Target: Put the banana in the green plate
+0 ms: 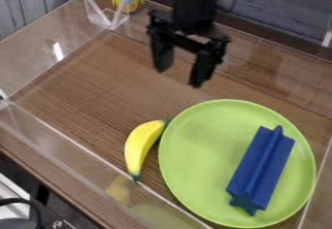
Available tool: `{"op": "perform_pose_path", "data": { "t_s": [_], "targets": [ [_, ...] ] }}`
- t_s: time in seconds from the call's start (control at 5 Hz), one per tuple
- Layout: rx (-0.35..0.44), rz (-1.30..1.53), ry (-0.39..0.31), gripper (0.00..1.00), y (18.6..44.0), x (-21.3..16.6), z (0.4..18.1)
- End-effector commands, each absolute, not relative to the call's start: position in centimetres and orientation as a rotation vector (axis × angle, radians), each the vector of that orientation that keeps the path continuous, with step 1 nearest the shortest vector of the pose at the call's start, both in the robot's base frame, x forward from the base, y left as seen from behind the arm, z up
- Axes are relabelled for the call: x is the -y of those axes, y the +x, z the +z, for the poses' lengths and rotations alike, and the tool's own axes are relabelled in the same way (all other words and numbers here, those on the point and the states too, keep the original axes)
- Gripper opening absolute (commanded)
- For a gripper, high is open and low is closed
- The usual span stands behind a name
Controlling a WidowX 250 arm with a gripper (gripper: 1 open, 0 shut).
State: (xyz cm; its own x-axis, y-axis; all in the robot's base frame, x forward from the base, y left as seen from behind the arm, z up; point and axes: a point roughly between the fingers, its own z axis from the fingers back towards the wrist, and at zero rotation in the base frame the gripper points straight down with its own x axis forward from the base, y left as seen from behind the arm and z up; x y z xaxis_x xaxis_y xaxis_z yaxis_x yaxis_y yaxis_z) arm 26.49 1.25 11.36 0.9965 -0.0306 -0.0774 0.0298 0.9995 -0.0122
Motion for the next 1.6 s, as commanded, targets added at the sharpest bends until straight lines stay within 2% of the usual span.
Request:
{"op": "perform_pose_path", "data": {
  "t_s": [0.0,0.2,0.8,1.0,1.4],
  "targets": [
    [0.006,0.033,-0.009,1.0,24.9,-2.3,12.4],
    [0.036,0.096,-0.005,1.0,24.0,-3.4,11.9],
    [0.07,0.008,-0.038,1.0,21.0,-5.3,6.2],
    [0.082,-0.039,-0.065,1.0,20.9,-5.1,4.5],
    [0.082,-0.046,-0.087,1.0,22.3,-6.2,3.5]
  ]
}}
